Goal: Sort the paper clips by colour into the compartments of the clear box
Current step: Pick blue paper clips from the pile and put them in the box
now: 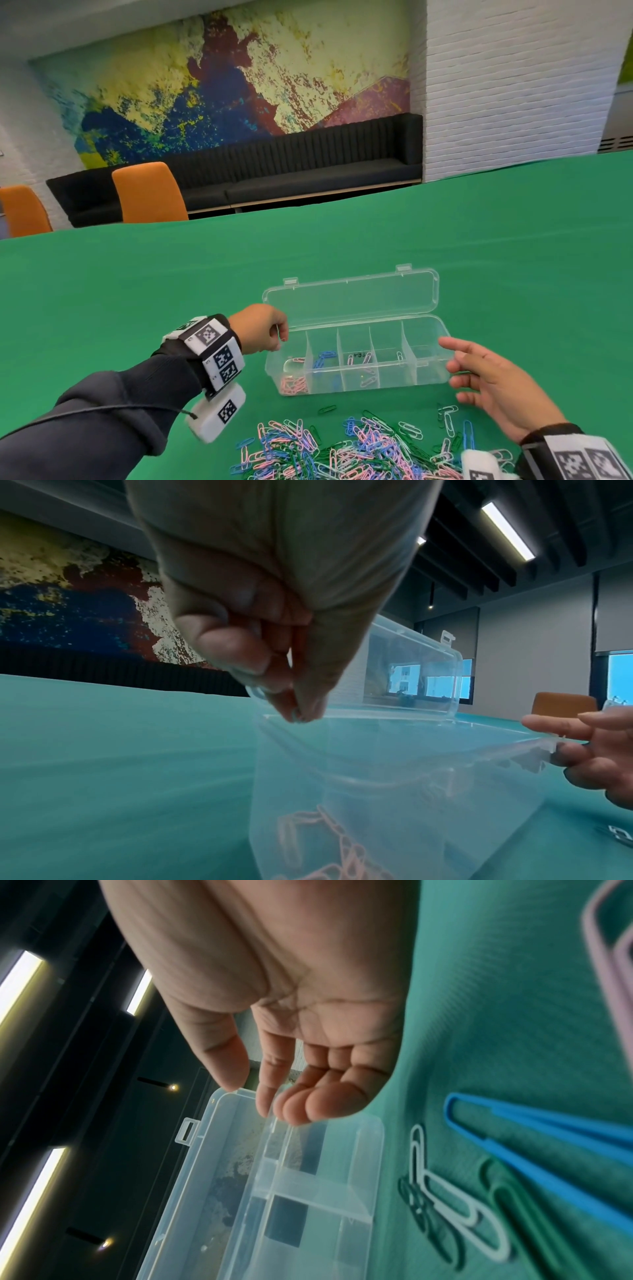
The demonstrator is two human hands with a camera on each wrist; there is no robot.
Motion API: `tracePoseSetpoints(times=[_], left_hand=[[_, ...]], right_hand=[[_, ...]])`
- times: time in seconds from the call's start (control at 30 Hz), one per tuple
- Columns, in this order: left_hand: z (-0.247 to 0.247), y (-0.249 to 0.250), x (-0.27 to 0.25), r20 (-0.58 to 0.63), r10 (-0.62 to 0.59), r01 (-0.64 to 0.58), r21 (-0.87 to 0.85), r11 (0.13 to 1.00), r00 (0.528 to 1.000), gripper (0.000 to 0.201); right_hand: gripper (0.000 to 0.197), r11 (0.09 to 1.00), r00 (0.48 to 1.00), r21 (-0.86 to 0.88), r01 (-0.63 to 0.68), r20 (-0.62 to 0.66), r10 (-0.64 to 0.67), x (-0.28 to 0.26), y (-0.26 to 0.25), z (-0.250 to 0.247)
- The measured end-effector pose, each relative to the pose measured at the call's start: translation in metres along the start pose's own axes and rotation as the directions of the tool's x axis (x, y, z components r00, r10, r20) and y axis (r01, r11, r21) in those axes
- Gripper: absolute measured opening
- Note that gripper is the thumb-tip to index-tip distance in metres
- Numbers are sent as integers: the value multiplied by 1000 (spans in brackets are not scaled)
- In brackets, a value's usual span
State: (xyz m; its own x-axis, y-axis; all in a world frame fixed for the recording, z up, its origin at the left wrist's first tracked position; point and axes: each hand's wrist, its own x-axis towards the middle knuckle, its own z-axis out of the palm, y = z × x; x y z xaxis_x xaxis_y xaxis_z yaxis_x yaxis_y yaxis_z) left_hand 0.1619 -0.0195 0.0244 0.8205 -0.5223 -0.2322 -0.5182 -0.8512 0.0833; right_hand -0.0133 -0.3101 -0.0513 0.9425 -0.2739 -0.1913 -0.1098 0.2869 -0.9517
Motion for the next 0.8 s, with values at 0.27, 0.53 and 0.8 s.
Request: tracePoseSetpoints(times=[0.27,0.53,0.8], left_hand=[[-4,5,-6,3,-39,39,-170,985,999,8],[-10,71,-5,-87,122,-149,-472,869,989,12],[-5,113,11,-225,160,-218,-263,940,961,24]], right_hand=[[26,1000,1000,14,5,7,-5,1,2,-1],[26,1000,1000,-5,-1,-3,1,-1,-1,0],[25,1000,1000,-15,-4,1,4,0,-1,-1]])
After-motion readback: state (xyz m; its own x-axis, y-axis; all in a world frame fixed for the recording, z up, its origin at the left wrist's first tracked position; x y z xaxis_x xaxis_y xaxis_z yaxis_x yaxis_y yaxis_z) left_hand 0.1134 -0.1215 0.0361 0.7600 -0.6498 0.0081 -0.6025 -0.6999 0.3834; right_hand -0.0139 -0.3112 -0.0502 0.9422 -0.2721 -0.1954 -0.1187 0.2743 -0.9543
